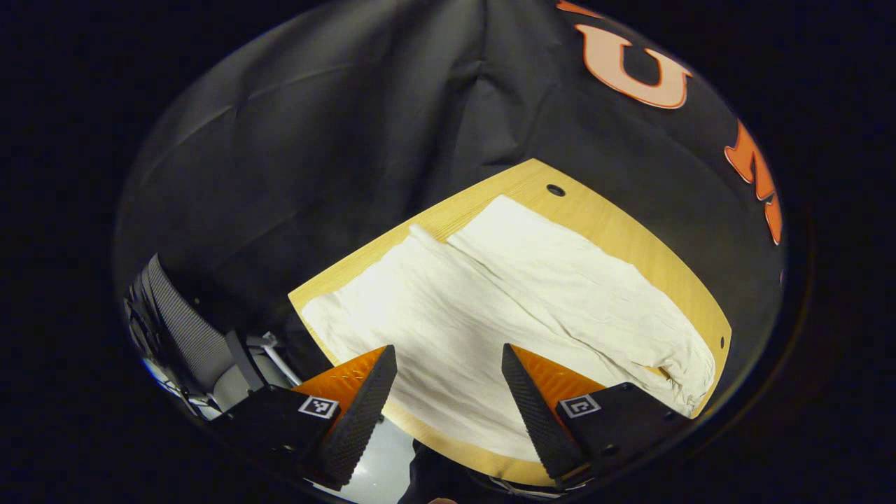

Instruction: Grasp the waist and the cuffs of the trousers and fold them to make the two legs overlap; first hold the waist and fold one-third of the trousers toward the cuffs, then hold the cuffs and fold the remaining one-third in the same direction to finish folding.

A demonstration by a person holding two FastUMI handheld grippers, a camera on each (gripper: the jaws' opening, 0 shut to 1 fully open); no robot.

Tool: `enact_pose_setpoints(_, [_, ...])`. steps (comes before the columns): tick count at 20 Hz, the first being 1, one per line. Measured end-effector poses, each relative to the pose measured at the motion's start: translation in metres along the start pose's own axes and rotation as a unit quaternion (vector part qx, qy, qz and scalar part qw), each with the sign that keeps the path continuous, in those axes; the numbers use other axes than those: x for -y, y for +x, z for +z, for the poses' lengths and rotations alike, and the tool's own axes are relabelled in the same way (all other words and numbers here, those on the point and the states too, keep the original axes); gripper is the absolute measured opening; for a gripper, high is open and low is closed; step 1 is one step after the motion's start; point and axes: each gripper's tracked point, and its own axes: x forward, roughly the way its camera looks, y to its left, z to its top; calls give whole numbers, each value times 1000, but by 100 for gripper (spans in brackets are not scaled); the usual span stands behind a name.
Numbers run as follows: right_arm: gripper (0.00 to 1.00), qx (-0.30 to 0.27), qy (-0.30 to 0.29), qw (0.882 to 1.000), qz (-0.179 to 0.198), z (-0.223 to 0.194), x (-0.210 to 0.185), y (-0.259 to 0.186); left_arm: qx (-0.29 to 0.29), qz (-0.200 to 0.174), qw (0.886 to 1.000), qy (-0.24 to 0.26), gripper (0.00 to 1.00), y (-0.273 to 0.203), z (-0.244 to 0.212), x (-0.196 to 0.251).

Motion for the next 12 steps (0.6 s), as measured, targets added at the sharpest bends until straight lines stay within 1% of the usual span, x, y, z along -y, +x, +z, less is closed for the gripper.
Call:
enact_pose_setpoints(4, [98, -25, 23, 999, -14, -9, 4, 11, -45, -4, 996, -73, 98, 36, -25, -31])
enact_pose_setpoints(7, [98, -39, 38, 998, -20, -15, 1, 19, -92, -12, 987, -127, 99, 53, -46, -51])
enact_pose_setpoints(9, [98, -47, 41, 998, -25, -21, 1, 23, -107, -13, 982, -155, 99, 64, -50, -66])
enact_pose_setpoints(12, [98, -57, 51, 997, -31, -26, 3, 24, -115, -11, 977, -180, 100, 67, -48, -83])
